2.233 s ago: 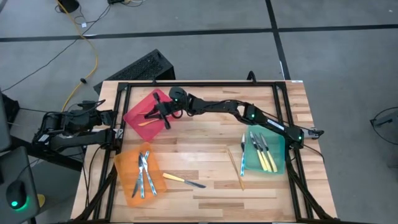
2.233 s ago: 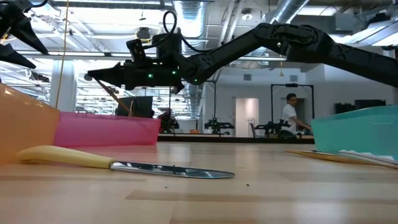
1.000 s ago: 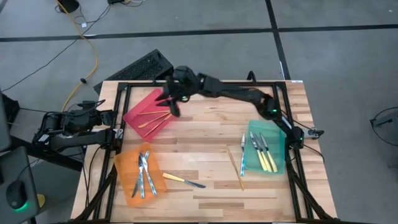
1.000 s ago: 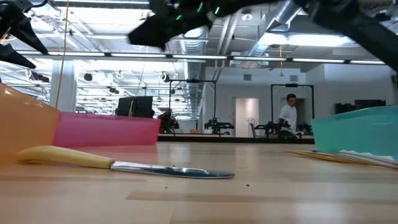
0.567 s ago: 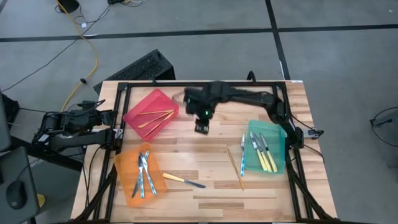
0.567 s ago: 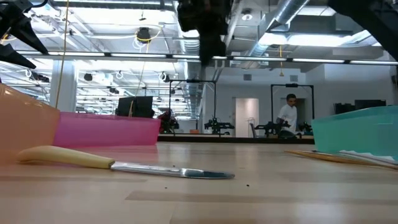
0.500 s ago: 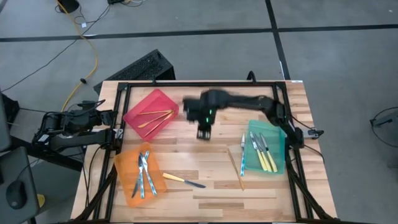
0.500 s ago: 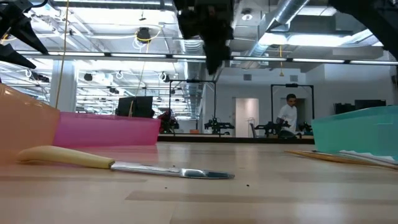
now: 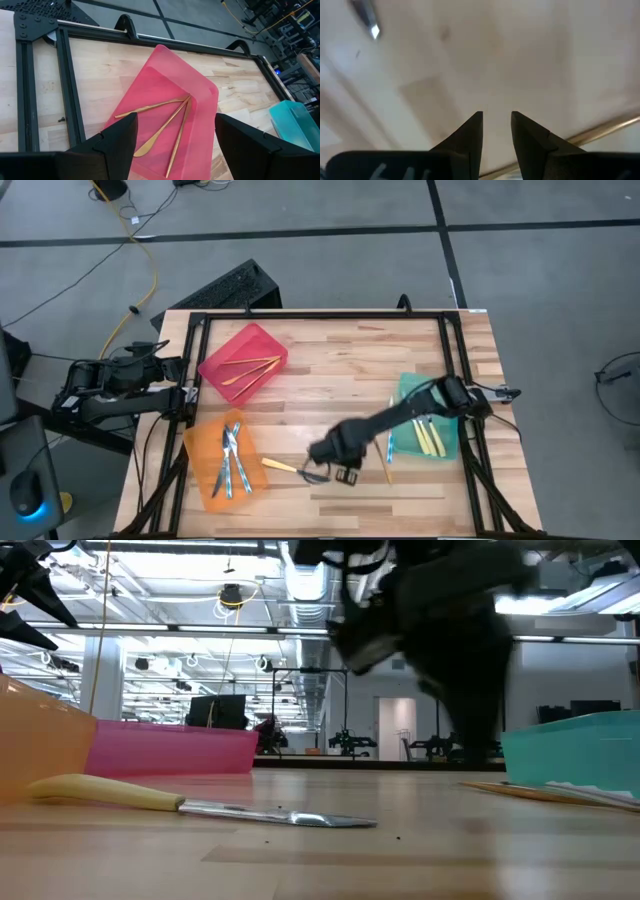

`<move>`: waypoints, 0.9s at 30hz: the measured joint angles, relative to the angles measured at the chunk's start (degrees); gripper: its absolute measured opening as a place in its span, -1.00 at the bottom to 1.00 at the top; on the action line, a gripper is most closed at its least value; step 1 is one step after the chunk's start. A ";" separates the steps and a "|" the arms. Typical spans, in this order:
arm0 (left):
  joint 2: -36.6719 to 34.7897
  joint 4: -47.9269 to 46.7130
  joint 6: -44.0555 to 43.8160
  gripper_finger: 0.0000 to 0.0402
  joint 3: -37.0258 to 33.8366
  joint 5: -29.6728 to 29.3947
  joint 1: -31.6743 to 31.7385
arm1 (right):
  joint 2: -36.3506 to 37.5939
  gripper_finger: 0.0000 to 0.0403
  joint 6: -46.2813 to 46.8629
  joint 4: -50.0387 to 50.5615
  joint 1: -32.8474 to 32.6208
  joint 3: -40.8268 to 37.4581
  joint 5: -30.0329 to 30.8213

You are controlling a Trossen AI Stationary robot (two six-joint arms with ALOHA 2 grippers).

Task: Sort silverware by color (type)
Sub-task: Put the yellow knife into the green bin

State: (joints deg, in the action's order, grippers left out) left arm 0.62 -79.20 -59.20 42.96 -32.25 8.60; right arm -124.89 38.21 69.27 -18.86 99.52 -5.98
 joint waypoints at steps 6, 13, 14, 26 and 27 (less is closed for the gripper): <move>0.00 0.00 -0.02 0.23 0.00 0.00 0.01 | 3.35 -0.39 6.83 1.42 -4.06 -0.83 8.38; 0.00 0.00 -0.02 0.23 0.02 0.00 0.02 | 13.82 -0.39 12.77 2.03 -7.02 -5.50 20.73; 0.00 -0.01 -0.02 0.23 0.01 0.00 0.02 | 16.17 -0.39 13.53 -0.14 -7.53 -7.73 21.79; 0.00 -0.01 -0.02 0.23 0.00 0.00 0.01 | 32.64 -0.36 20.25 -27.56 -7.24 -33.49 24.57; 0.00 0.00 -0.02 0.23 0.00 0.00 0.00 | 32.69 -0.34 19.77 -27.60 -6.44 -34.53 24.57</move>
State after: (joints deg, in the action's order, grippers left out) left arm 0.62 -79.20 -59.22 42.96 -32.25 8.60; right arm -92.20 57.98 41.67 -25.30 64.99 18.58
